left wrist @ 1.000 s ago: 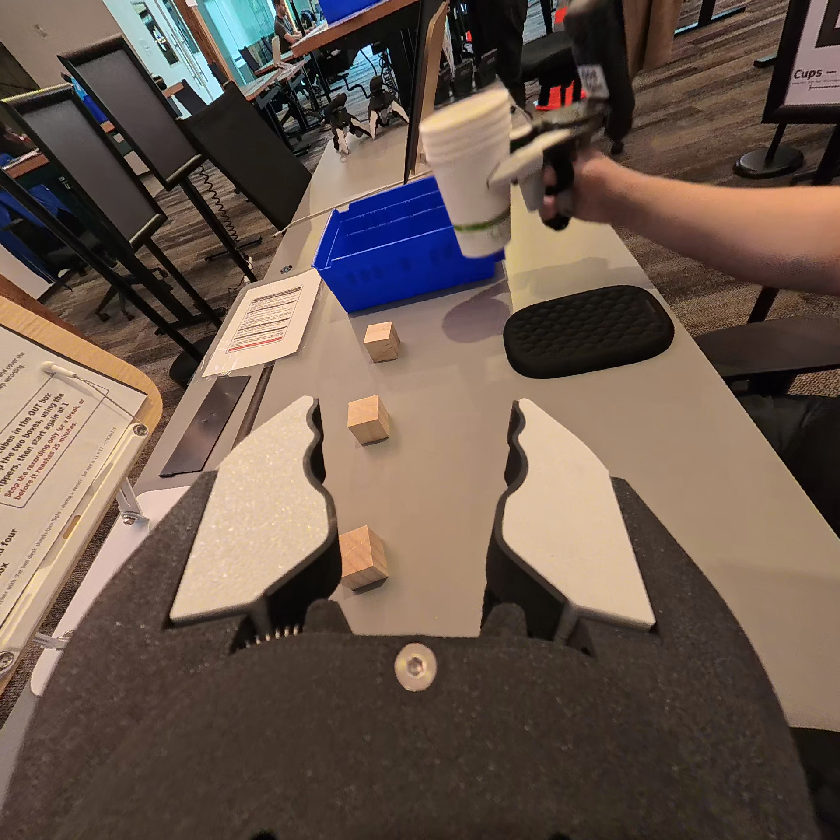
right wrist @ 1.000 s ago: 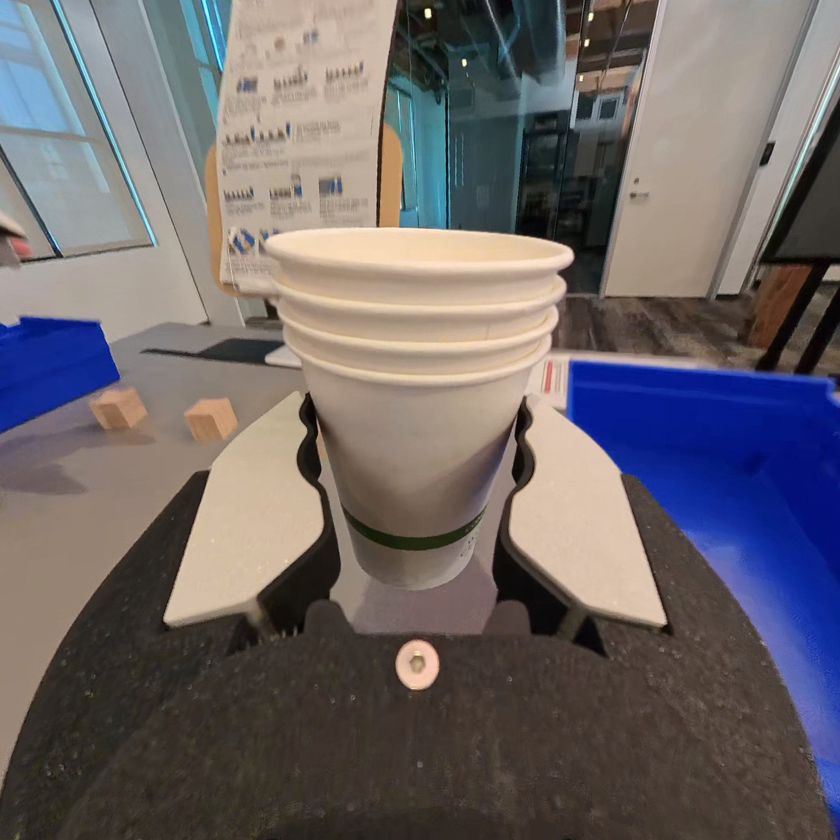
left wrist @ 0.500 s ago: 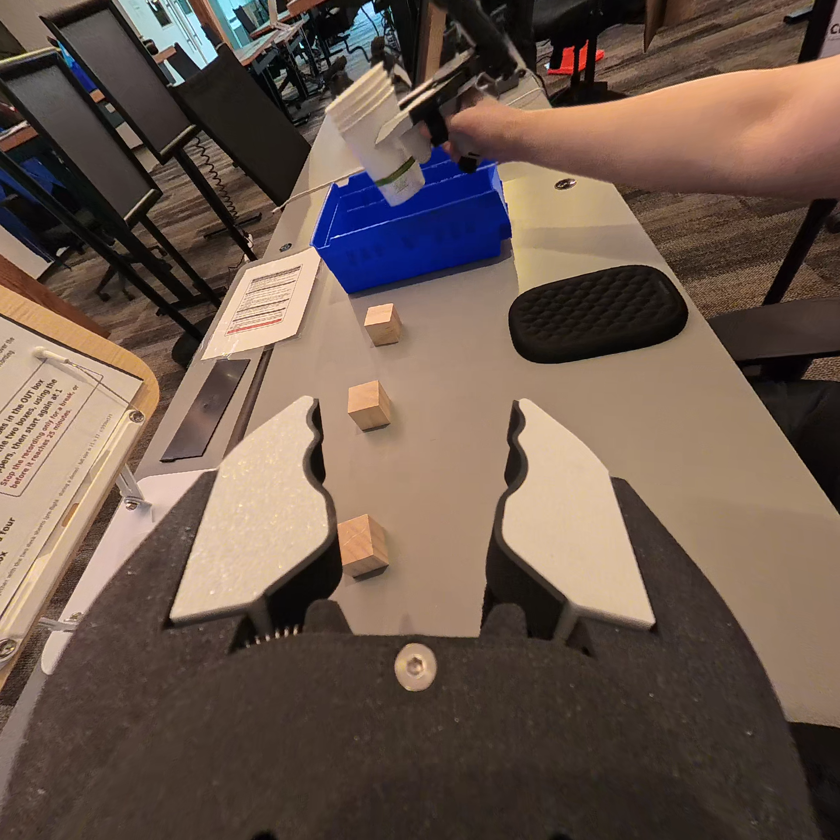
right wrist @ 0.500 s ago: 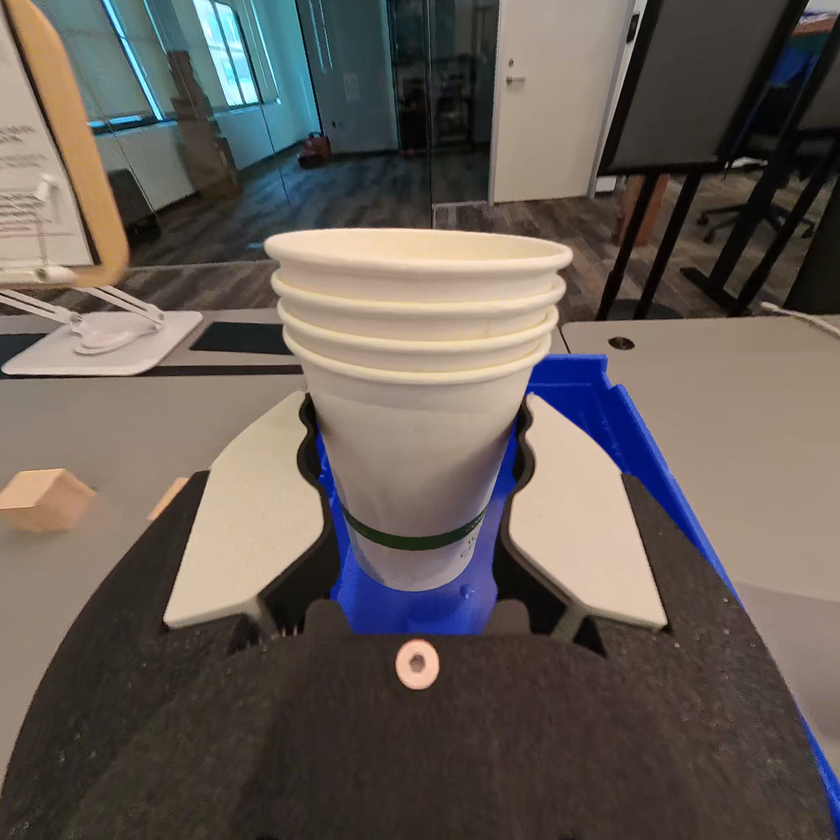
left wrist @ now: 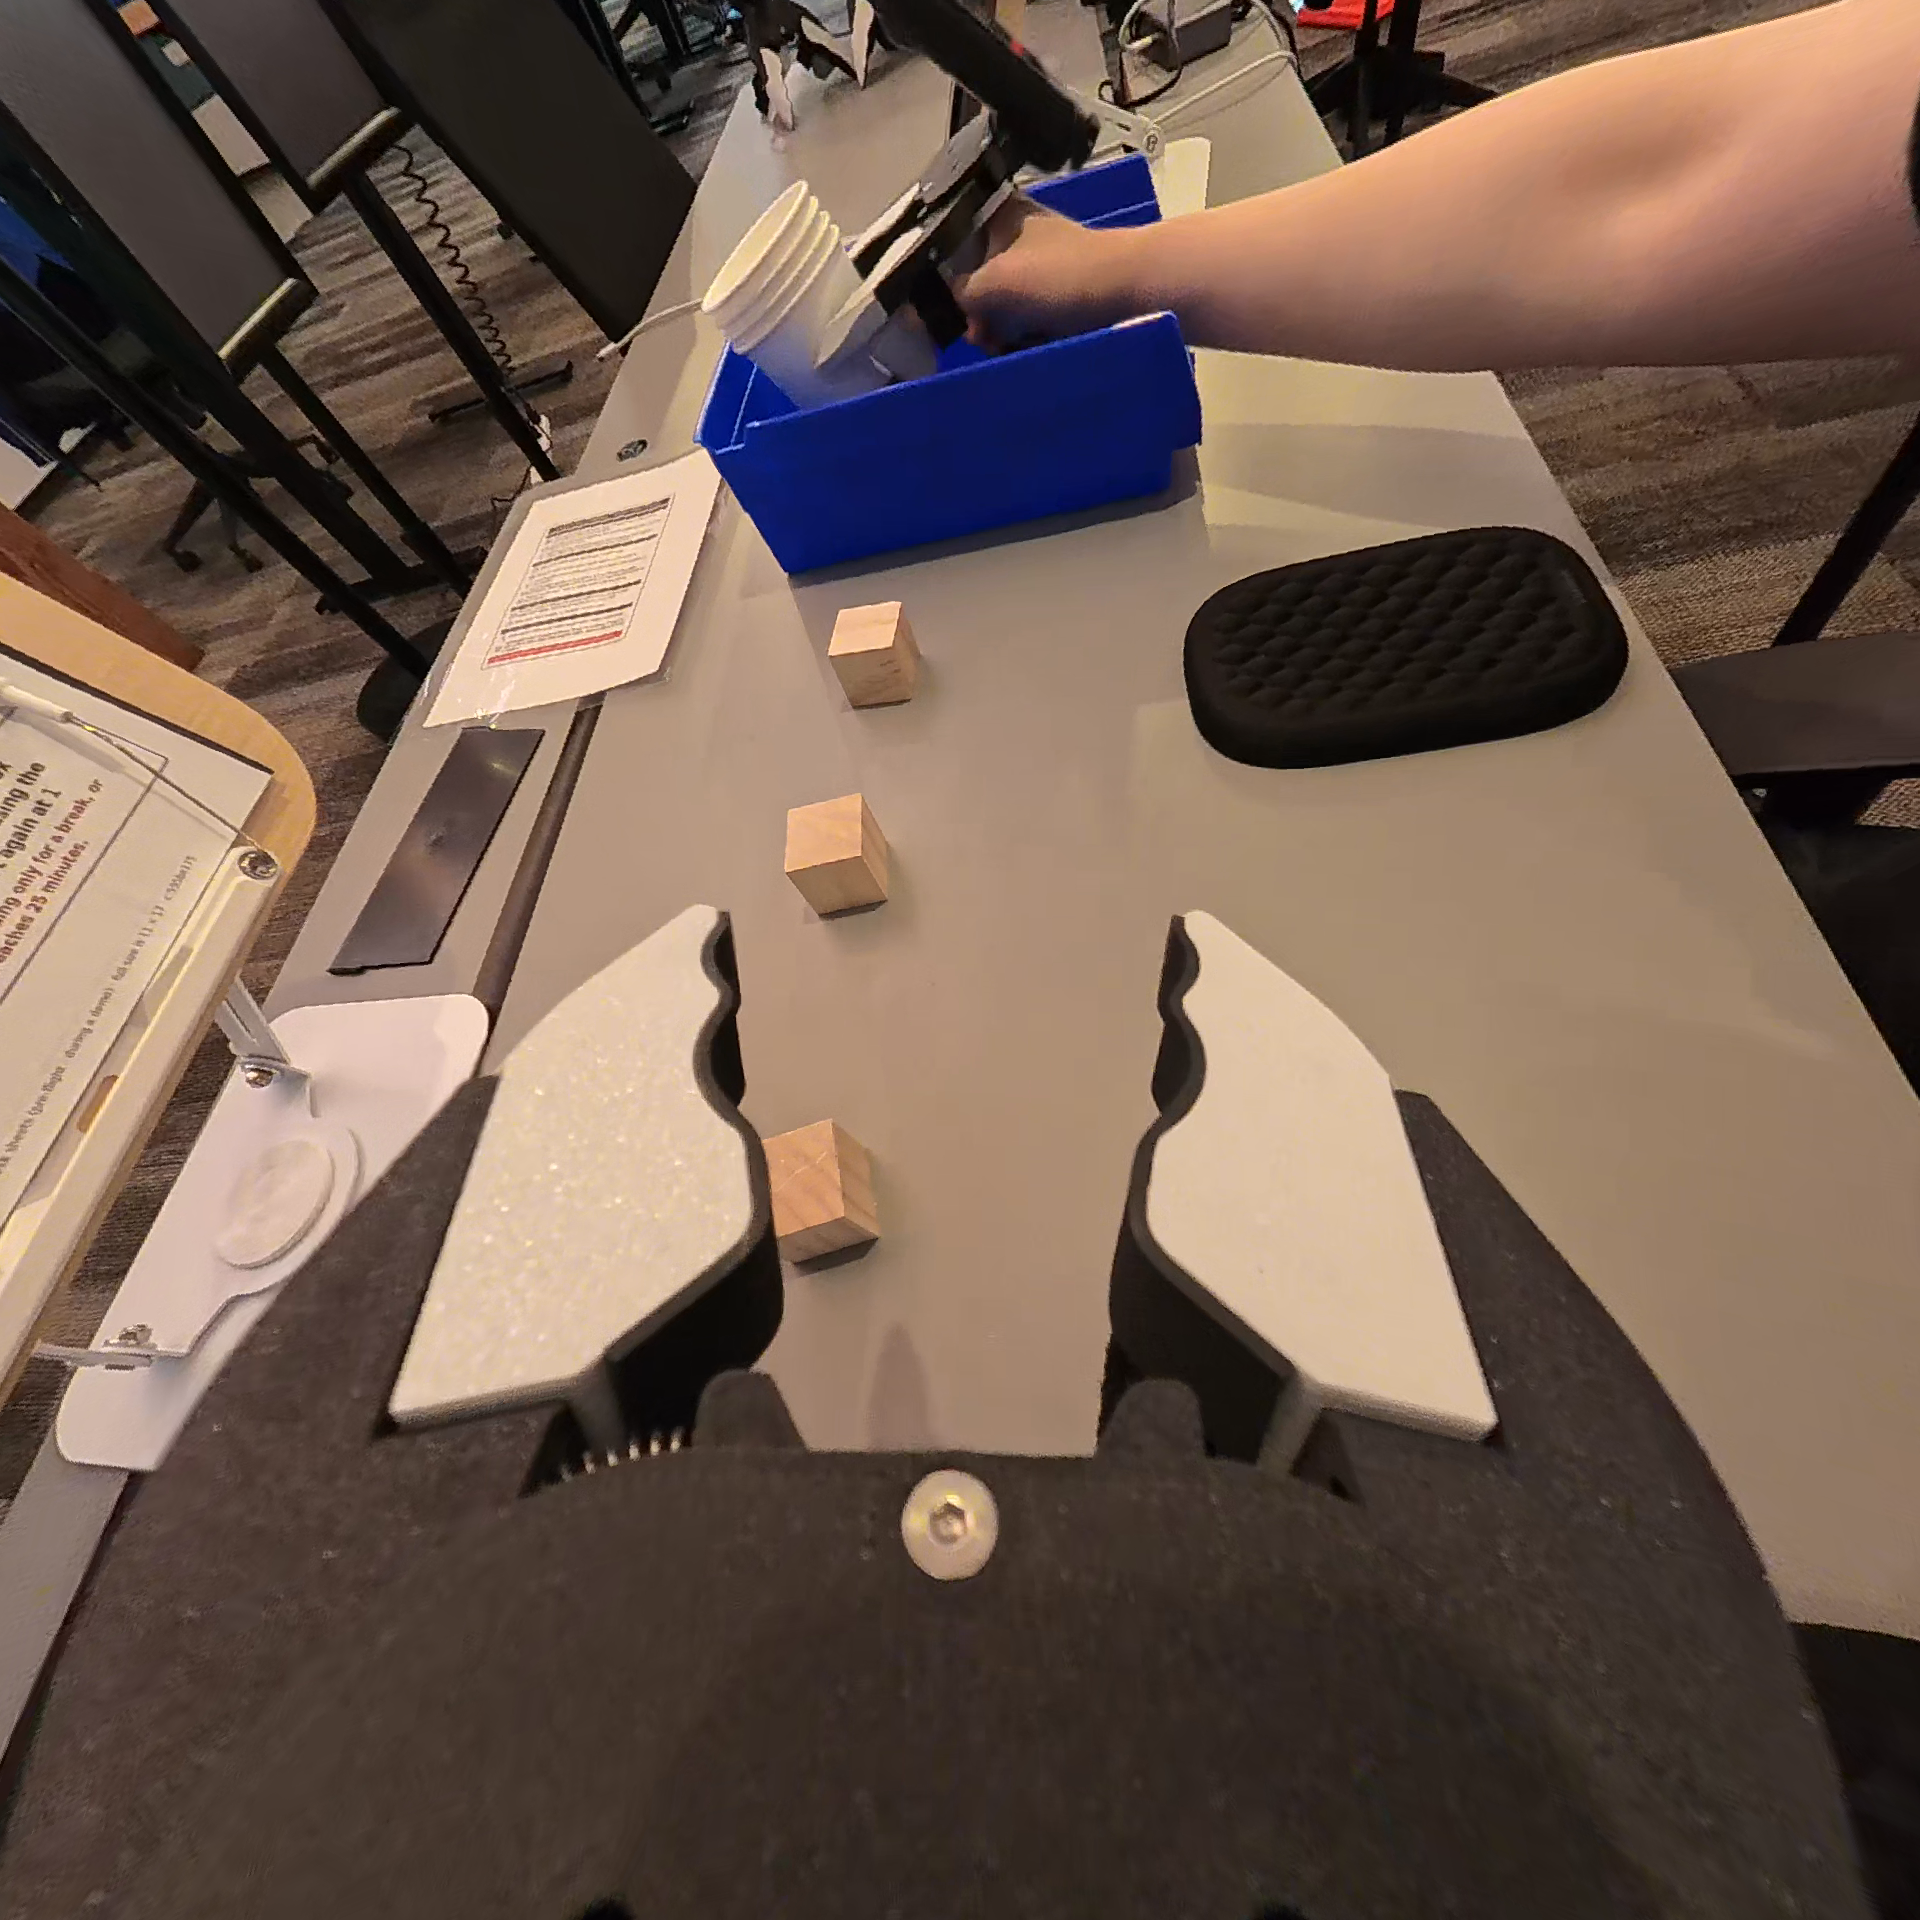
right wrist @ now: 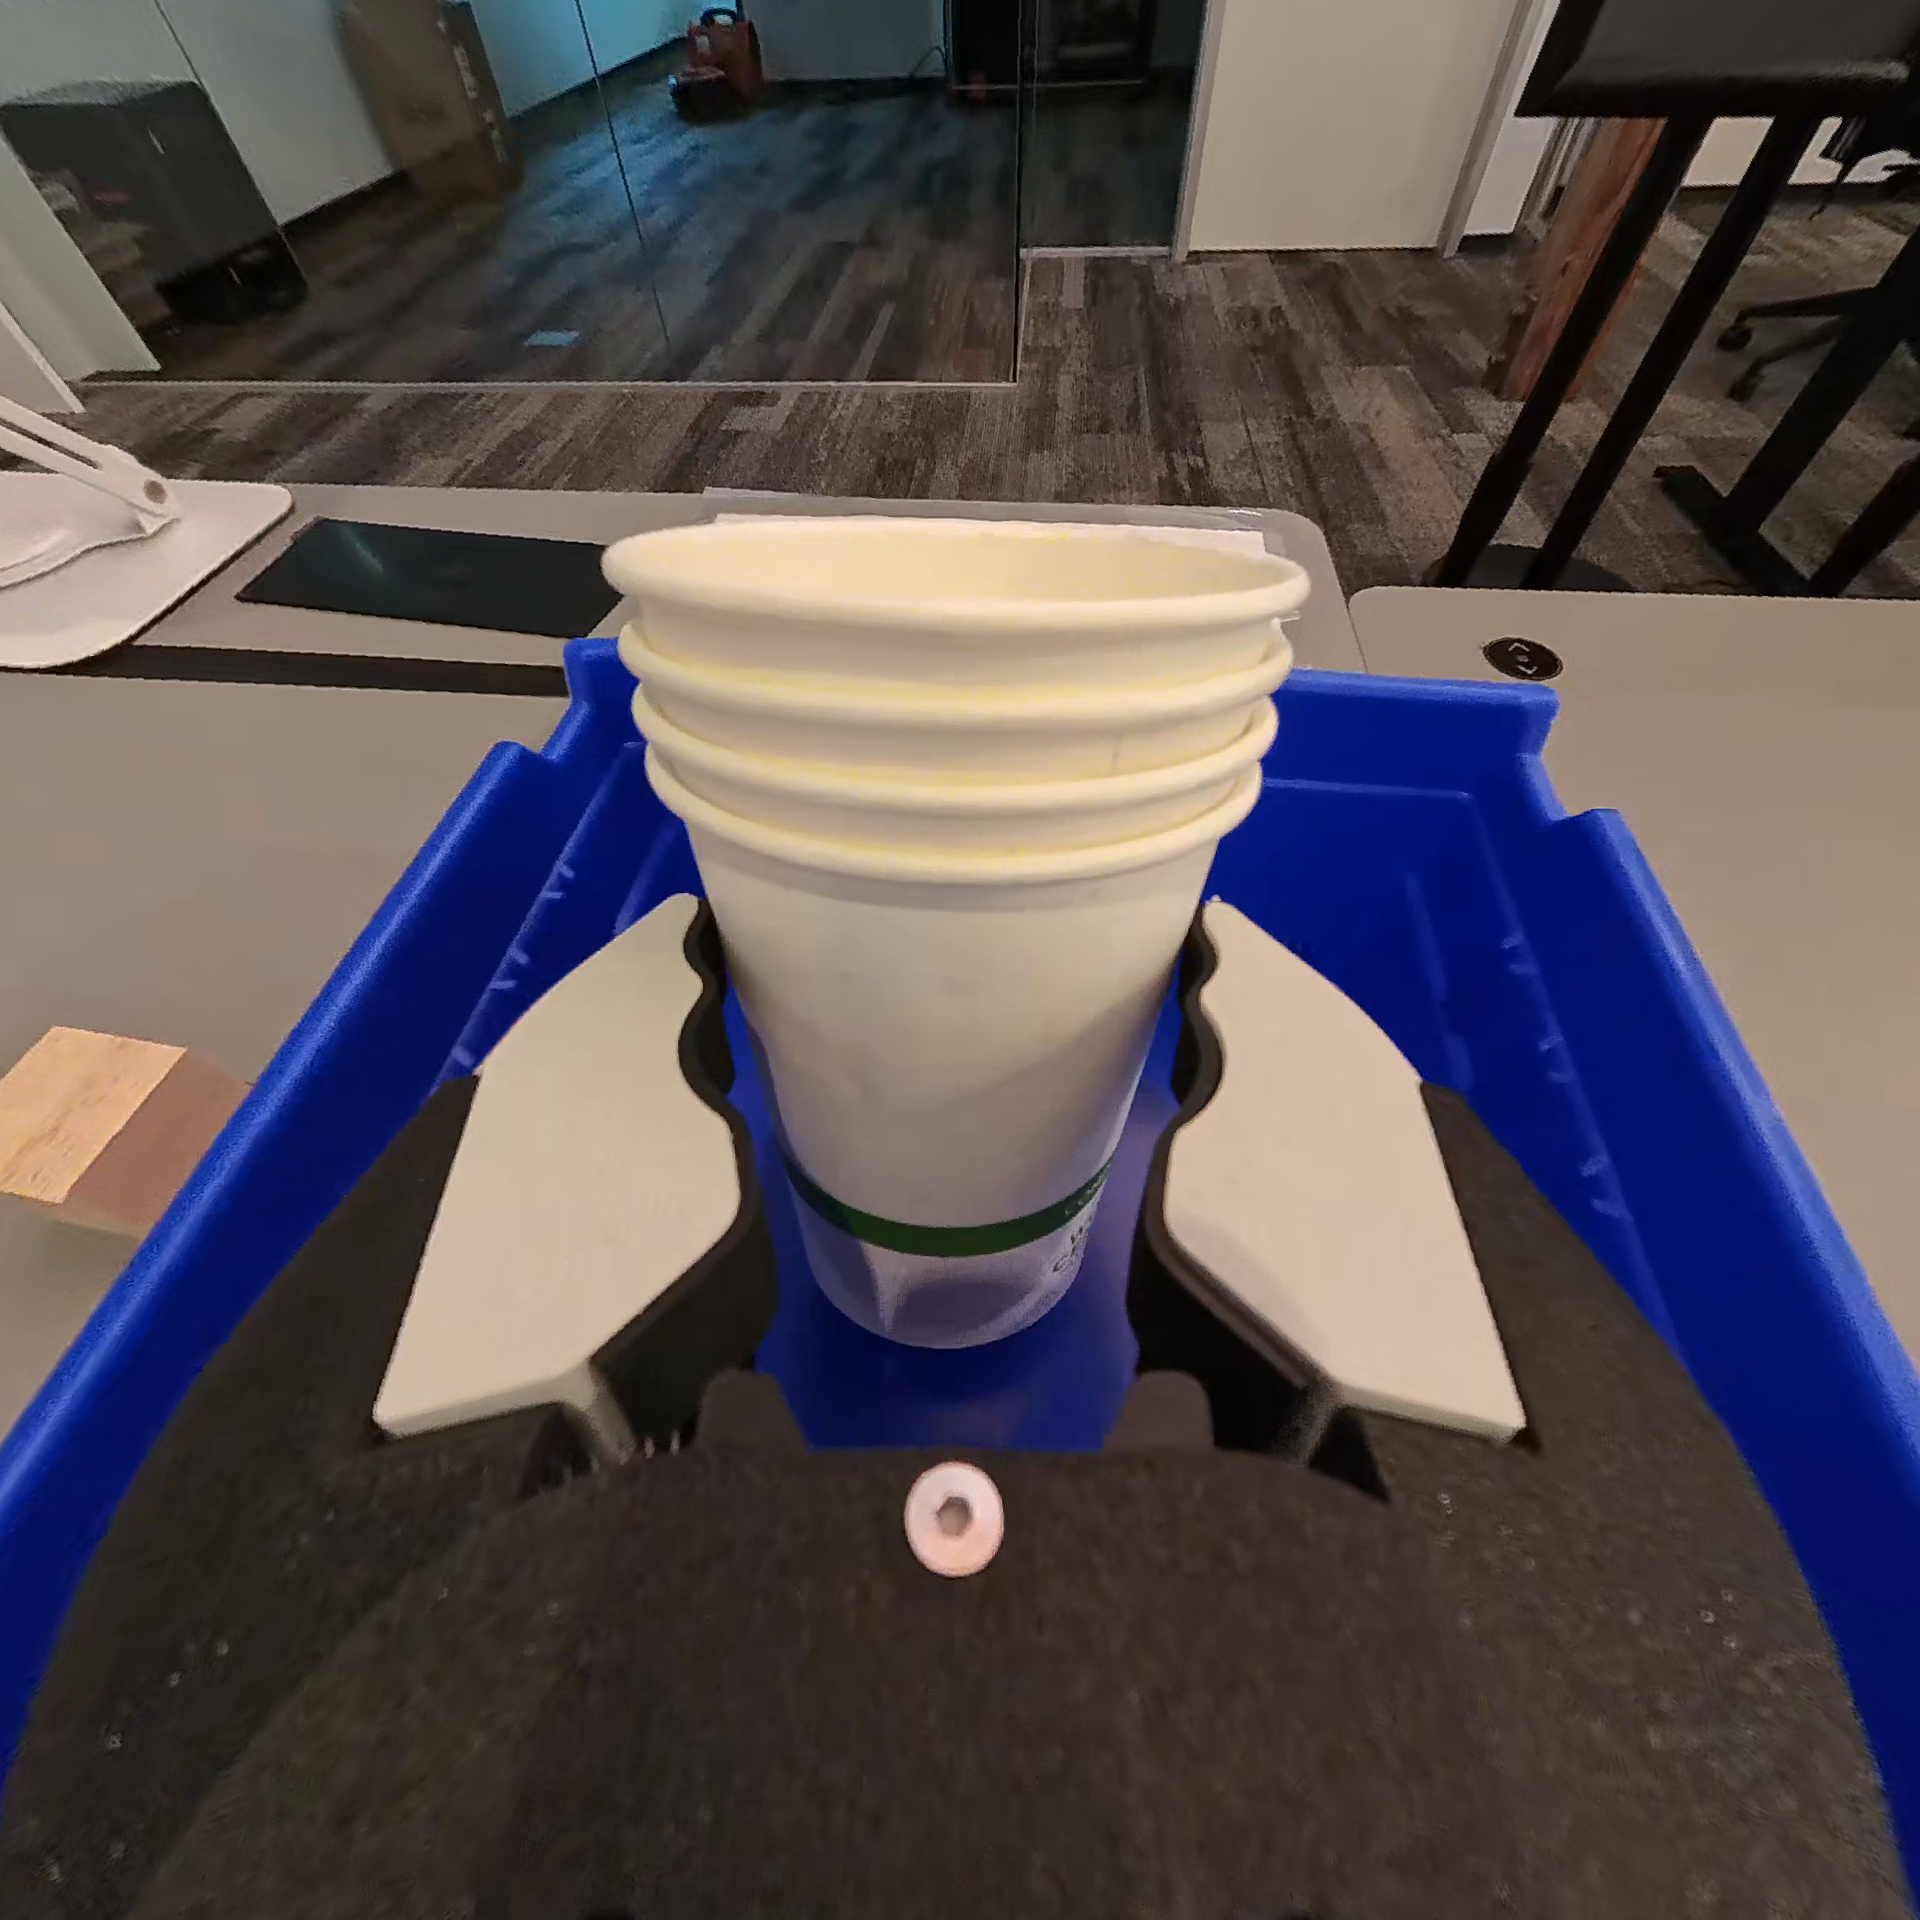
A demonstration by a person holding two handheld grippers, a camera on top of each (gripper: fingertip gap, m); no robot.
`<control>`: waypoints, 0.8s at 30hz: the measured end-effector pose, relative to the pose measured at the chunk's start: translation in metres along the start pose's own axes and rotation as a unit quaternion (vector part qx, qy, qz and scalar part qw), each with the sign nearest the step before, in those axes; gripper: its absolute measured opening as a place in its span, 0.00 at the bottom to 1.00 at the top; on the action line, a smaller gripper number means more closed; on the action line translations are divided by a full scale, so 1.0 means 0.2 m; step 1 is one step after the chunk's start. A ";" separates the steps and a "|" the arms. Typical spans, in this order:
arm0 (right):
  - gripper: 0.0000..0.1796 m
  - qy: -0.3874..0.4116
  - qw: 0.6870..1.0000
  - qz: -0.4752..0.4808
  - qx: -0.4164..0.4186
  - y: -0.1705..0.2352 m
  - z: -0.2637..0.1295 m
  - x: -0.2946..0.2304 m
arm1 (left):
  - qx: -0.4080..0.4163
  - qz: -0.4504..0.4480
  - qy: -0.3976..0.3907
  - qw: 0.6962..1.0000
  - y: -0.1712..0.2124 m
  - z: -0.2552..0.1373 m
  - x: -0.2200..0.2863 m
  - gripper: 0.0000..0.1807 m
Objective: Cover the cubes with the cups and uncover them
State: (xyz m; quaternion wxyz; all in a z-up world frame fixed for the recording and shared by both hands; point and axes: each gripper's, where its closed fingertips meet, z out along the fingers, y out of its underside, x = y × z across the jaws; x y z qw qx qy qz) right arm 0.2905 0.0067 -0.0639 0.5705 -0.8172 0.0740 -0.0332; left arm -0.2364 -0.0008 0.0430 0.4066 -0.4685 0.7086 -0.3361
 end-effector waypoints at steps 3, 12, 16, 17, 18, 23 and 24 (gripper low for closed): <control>0.46 0.008 1.000 -0.009 -0.004 0.02 0.03 0.03 | -0.011 -0.002 -0.005 1.000 0.02 0.00 -0.01 0.43; 0.47 -0.006 1.000 0.016 0.022 0.01 0.10 0.04 | -0.021 -0.007 -0.006 1.000 0.05 0.01 -0.02 0.43; 0.46 -0.004 1.000 0.007 0.016 0.02 0.10 0.04 | -0.024 -0.008 -0.006 1.000 0.06 0.01 -0.02 0.43; 0.47 -0.004 1.000 0.001 0.011 0.03 0.10 0.03 | -0.023 -0.009 -0.006 1.000 0.06 0.01 -0.02 0.43; 0.46 -0.004 1.000 -0.006 0.007 0.04 0.10 0.03 | -0.023 -0.008 -0.005 1.000 0.05 0.01 -0.02 0.43; 0.47 -0.004 0.999 -0.034 -0.025 0.08 0.06 0.01 | -0.022 -0.007 -0.003 1.000 0.05 0.01 -0.01 0.43; 0.47 -0.004 0.999 -0.036 -0.030 0.09 0.05 0.01 | -0.022 -0.006 -0.003 1.000 0.05 0.01 -0.01 0.43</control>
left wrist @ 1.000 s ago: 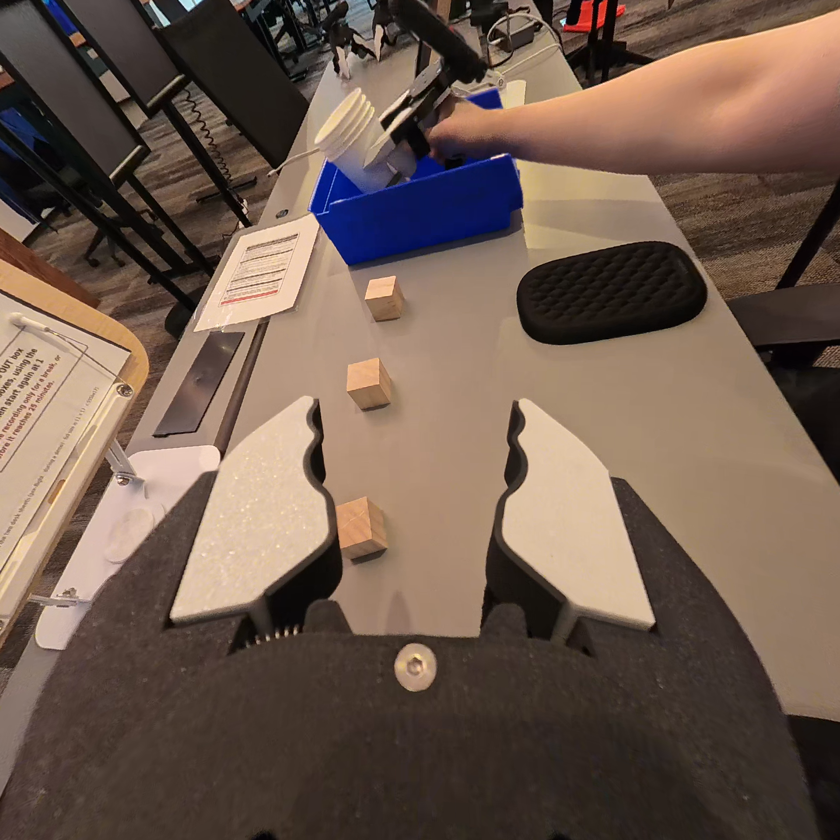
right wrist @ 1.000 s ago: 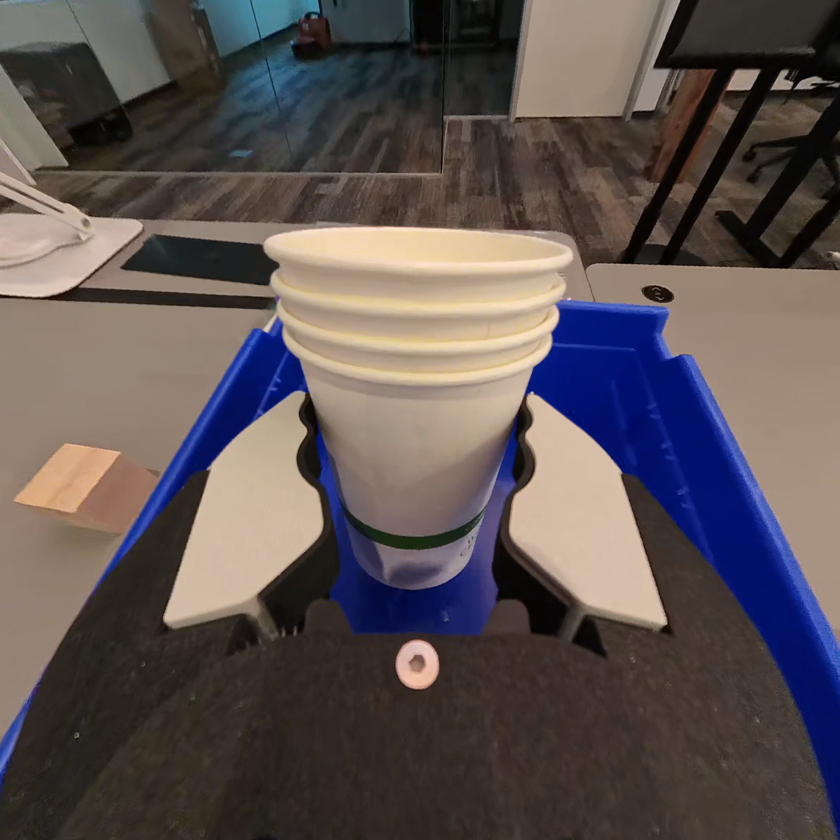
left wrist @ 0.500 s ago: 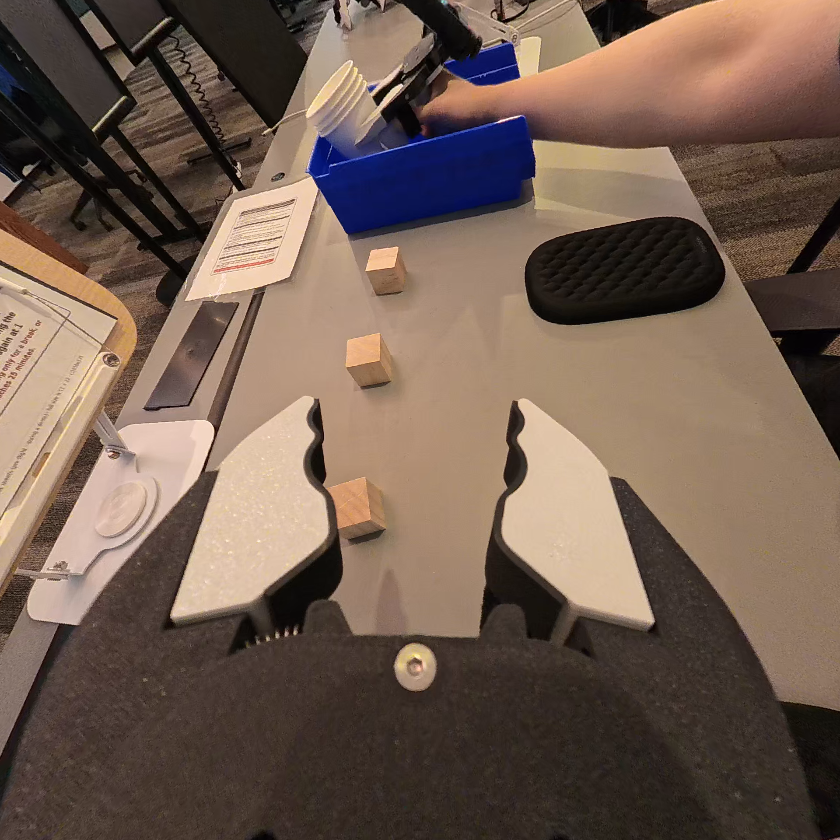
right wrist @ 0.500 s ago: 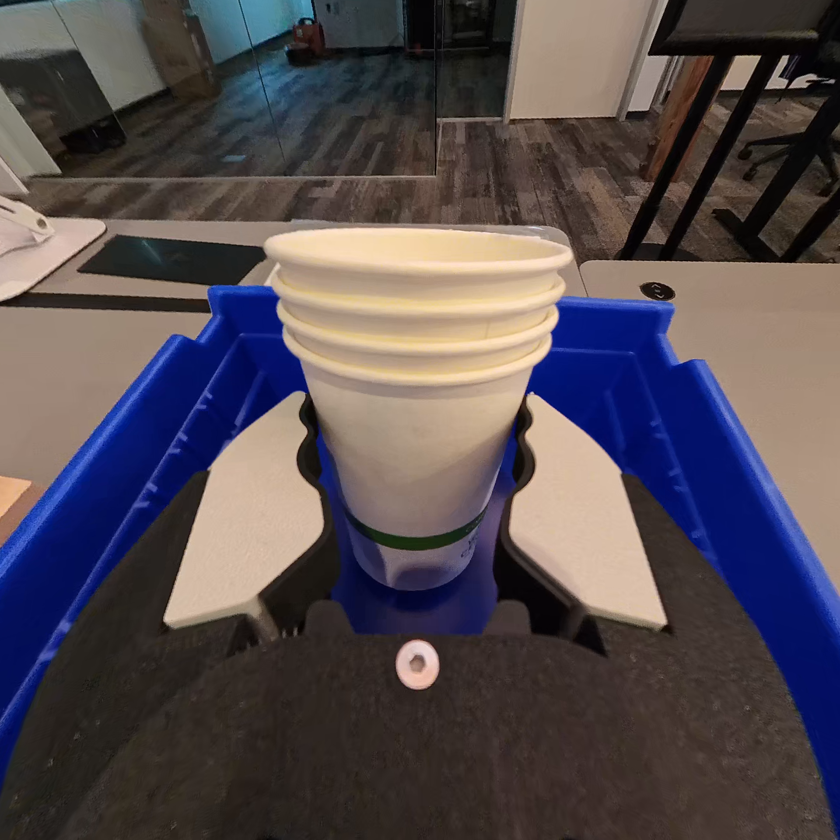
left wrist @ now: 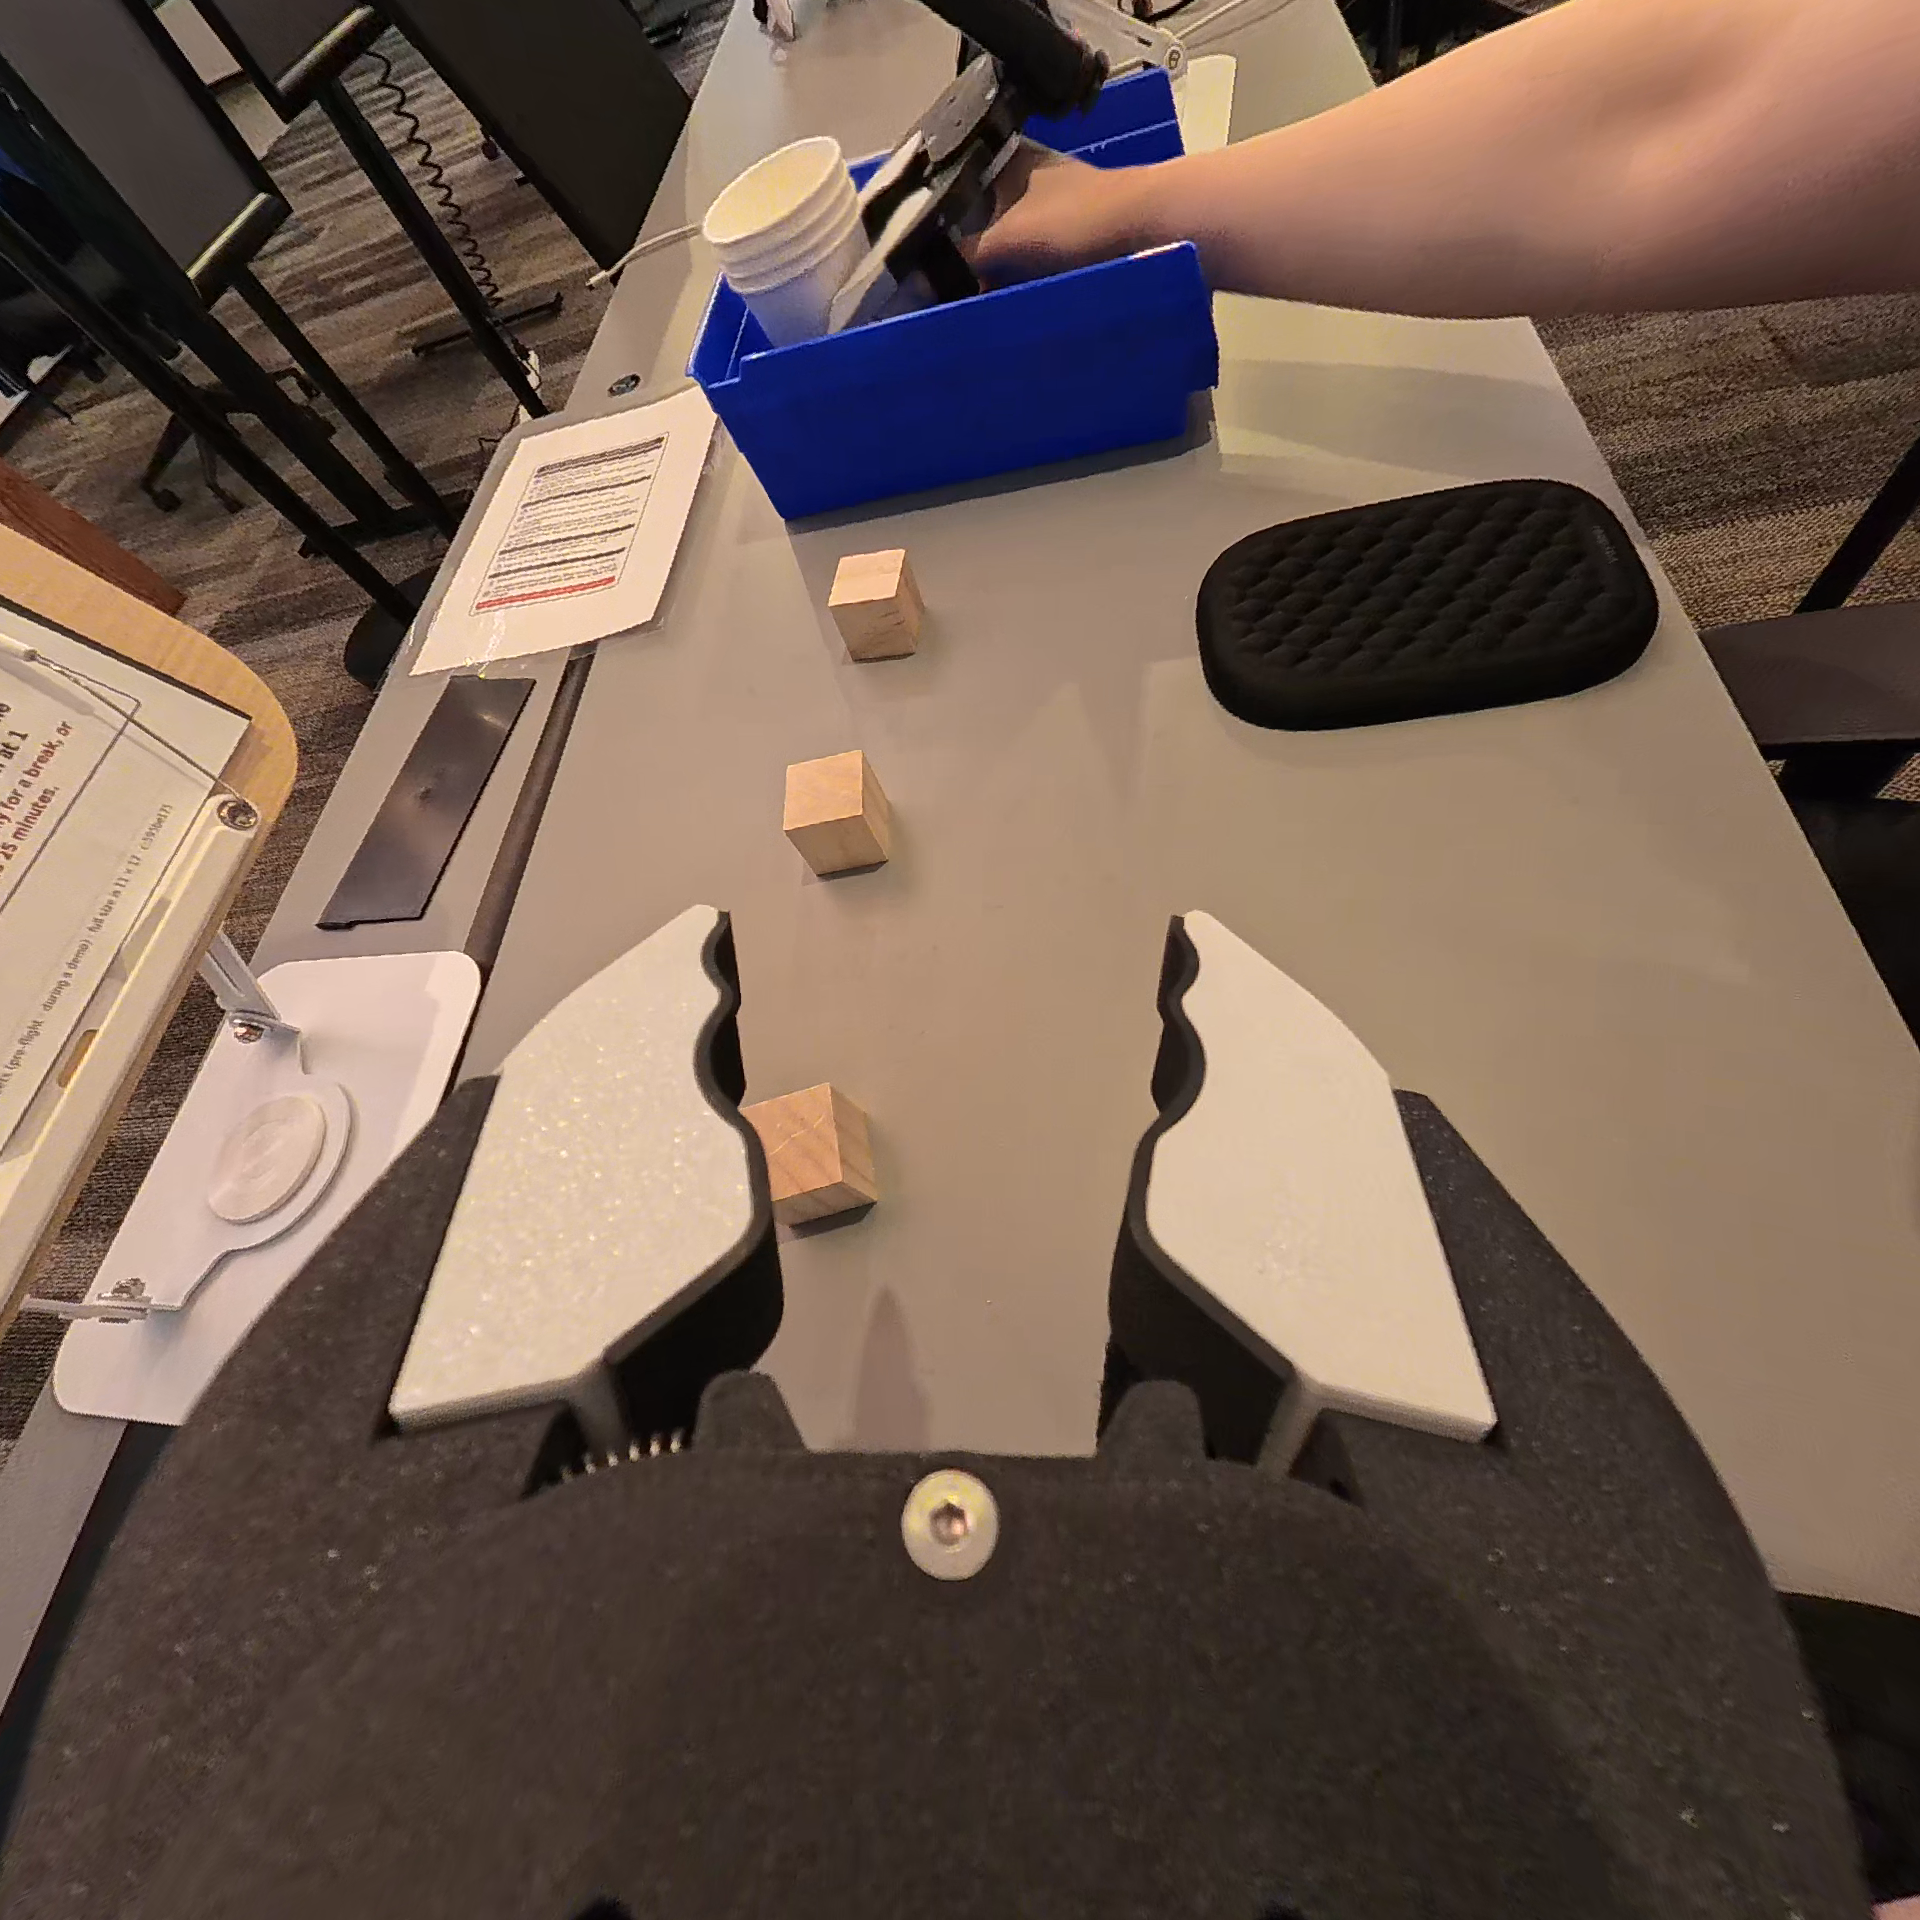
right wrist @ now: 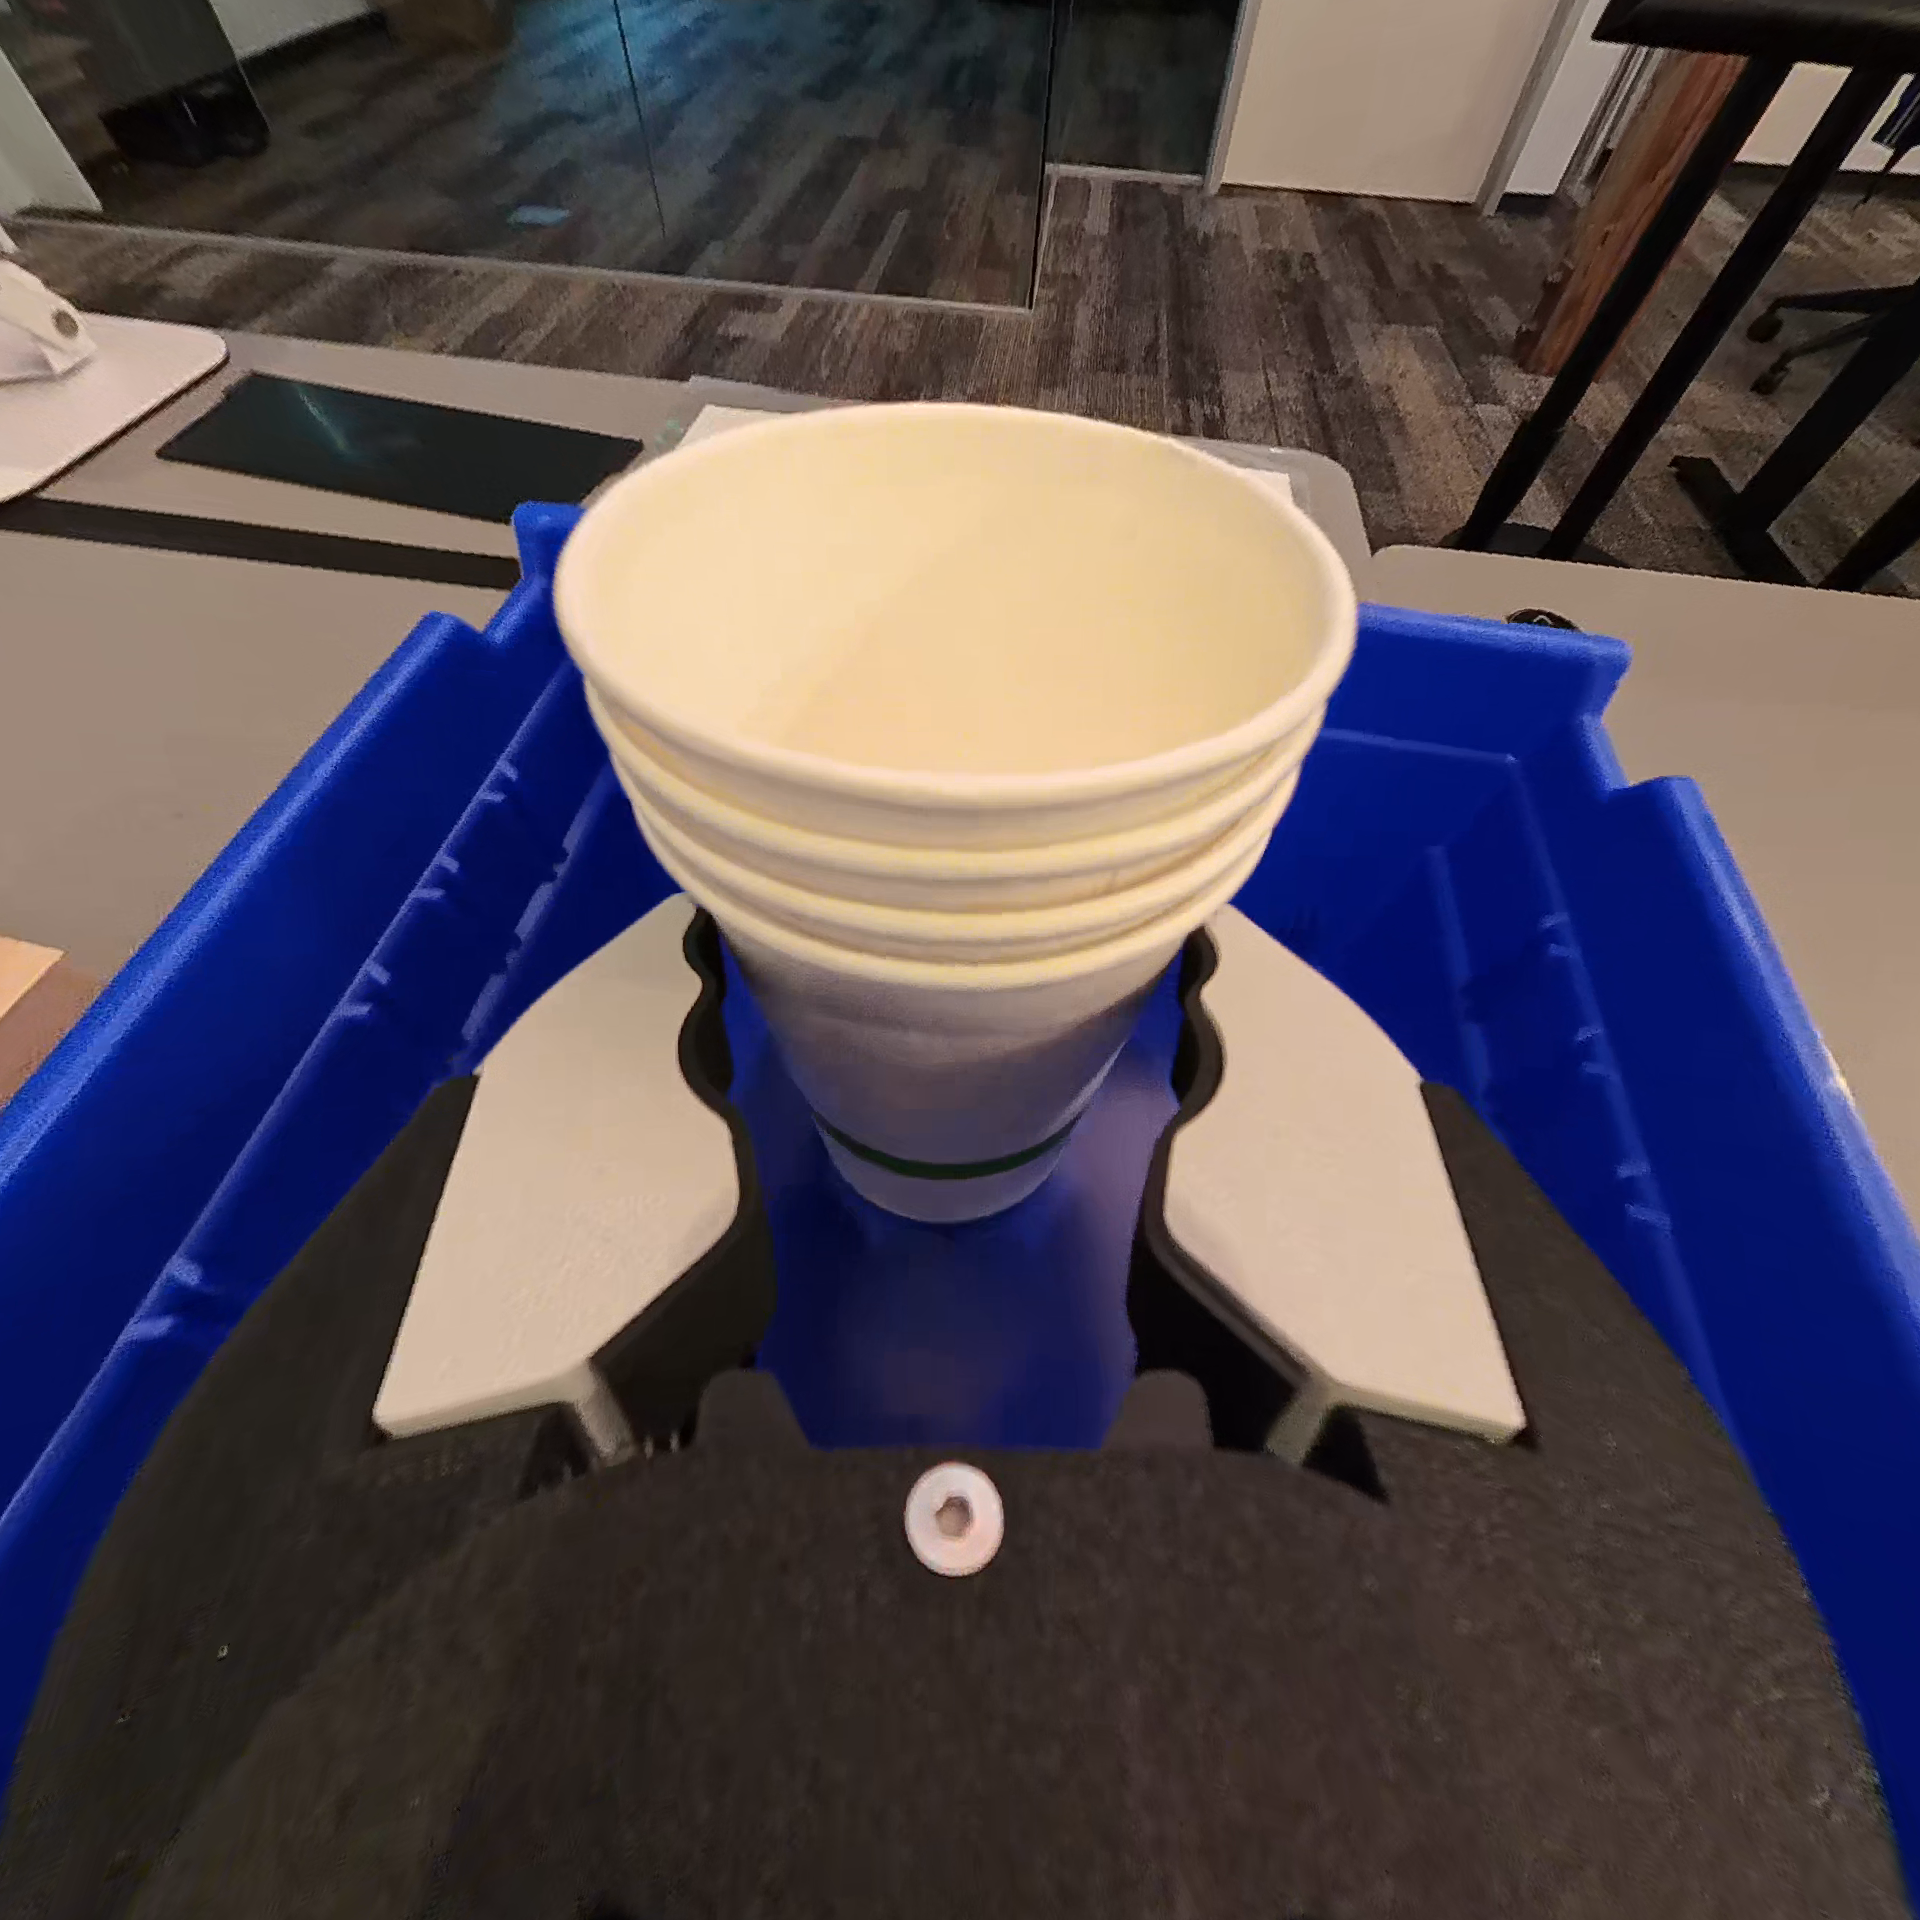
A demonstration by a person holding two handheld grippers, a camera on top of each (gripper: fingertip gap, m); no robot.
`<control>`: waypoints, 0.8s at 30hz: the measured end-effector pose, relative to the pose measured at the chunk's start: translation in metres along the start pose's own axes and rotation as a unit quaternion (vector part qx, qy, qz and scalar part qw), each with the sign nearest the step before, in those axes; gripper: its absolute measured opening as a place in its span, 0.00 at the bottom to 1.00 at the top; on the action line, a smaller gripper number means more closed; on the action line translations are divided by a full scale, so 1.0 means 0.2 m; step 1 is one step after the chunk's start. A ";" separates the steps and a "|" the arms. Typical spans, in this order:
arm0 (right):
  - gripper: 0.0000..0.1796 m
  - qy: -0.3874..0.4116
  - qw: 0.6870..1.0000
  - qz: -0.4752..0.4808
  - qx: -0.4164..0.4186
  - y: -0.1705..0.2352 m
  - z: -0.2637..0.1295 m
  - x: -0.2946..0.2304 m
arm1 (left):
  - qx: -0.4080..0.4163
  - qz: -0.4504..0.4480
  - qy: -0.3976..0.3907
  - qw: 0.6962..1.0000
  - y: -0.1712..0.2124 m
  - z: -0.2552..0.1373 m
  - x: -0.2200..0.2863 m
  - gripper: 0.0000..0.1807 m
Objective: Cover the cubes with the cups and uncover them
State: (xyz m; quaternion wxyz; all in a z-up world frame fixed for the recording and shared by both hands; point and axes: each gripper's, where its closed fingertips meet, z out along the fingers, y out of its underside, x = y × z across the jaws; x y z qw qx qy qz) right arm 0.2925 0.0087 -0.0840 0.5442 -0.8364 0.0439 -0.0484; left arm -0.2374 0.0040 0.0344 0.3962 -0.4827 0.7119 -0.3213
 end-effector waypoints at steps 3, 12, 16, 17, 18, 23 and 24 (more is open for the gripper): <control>0.47 0.001 1.000 -0.006 -0.011 0.03 -0.02 0.00 | -0.005 0.004 0.001 1.000 0.01 0.01 0.01 0.43; 0.48 0.016 1.000 0.008 -0.019 0.05 -0.05 0.01 | 0.000 -0.004 -0.004 1.000 -0.01 0.01 0.00 0.43; 0.49 0.028 0.999 0.017 0.012 -0.01 -0.12 0.02 | 0.009 -0.009 -0.014 1.000 -0.01 -0.01 -0.02 0.44; 0.49 0.031 0.999 0.019 0.019 -0.02 -0.16 0.03 | 0.011 -0.009 -0.017 1.000 -0.01 -0.02 -0.03 0.44; 0.49 0.040 0.999 0.018 0.022 -0.04 -0.19 0.04 | 0.014 -0.009 -0.021 1.000 -0.02 -0.03 -0.03 0.44; 0.45 0.071 0.994 0.025 0.083 -0.20 -0.51 0.02 | 0.026 -0.012 -0.055 0.998 -0.03 -0.11 -0.08 0.44; 0.42 0.085 0.991 0.029 0.101 -0.26 -0.60 0.01 | 0.029 -0.016 -0.067 0.997 -0.03 -0.13 -0.10 0.44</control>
